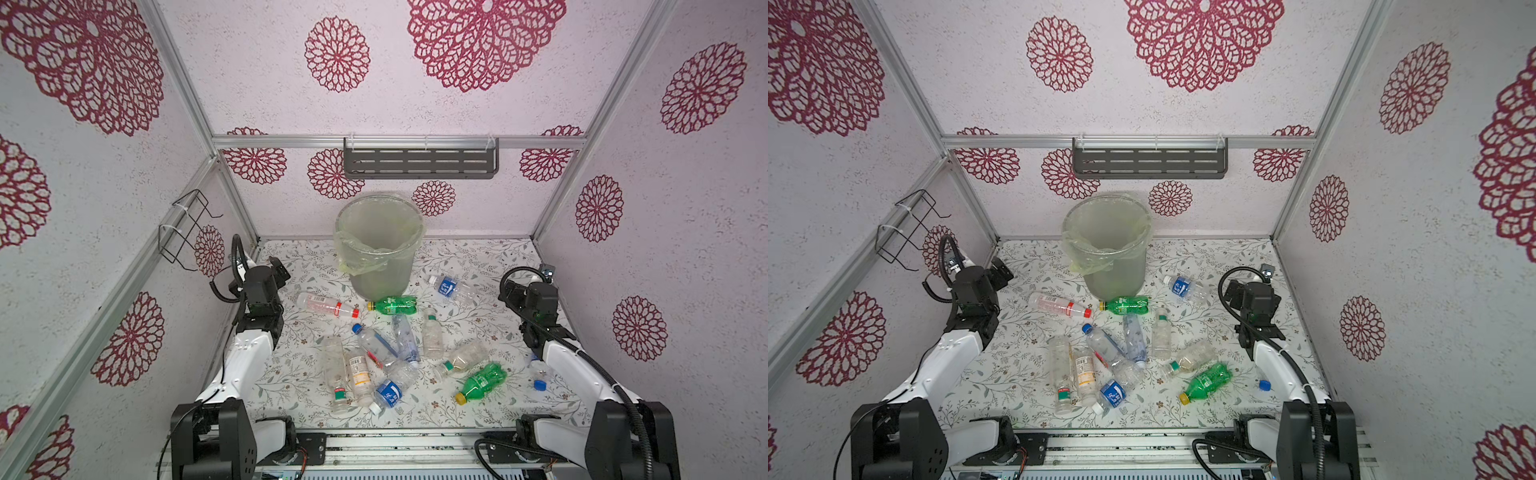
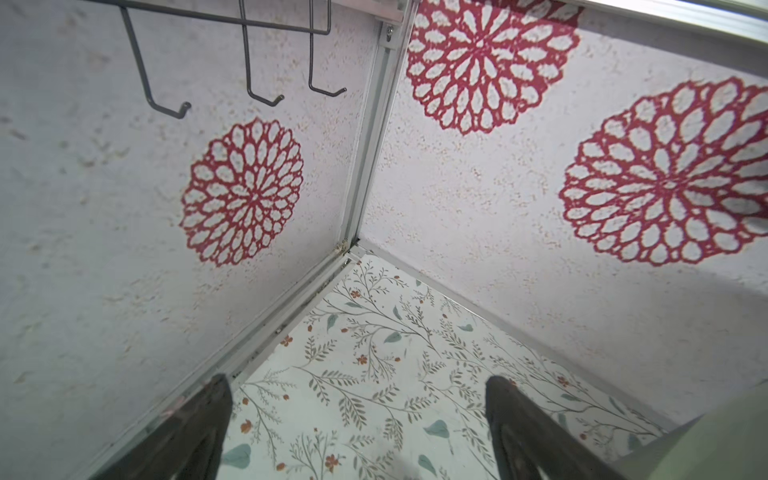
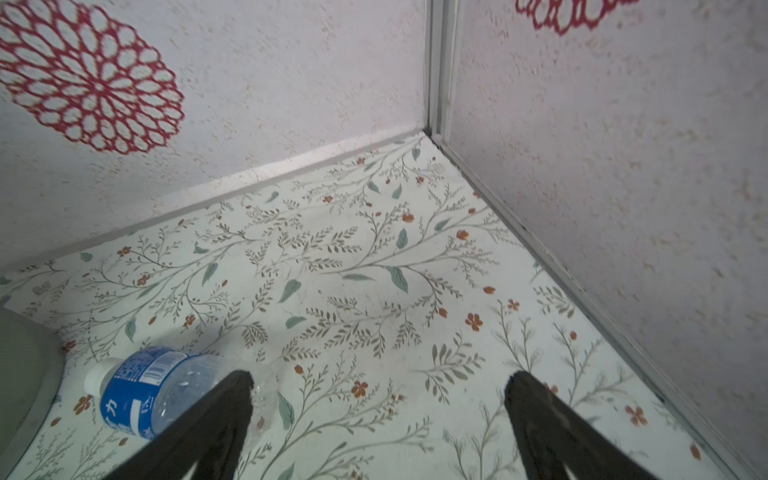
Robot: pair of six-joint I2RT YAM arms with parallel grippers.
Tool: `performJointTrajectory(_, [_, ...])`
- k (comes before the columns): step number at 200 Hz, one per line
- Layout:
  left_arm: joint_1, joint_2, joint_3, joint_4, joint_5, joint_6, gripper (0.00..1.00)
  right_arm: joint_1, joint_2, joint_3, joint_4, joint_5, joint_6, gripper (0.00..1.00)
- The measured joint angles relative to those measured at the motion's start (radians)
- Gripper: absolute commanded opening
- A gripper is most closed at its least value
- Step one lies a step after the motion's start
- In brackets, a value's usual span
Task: Throw the plastic bottles in the bin
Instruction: Pick up the plastic bottle from the middle-right of the table.
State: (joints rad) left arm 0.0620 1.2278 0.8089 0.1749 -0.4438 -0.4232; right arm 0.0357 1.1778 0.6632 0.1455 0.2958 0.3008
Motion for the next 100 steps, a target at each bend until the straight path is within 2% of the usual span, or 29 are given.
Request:
performJointTrajectory(45, [-0.014,-0.006,0.113,-0.28,0.126,-0.128,0.97,0.0,0.059,0.125,-0.377,0.0,0.052,0.99])
performJointTrajectory(100, [-0.024,-0.047,0.122,-0.46,0.303,-0.225,0.97,-0.002,0.061,0.162,-0.657,0.07,0.103,0.99])
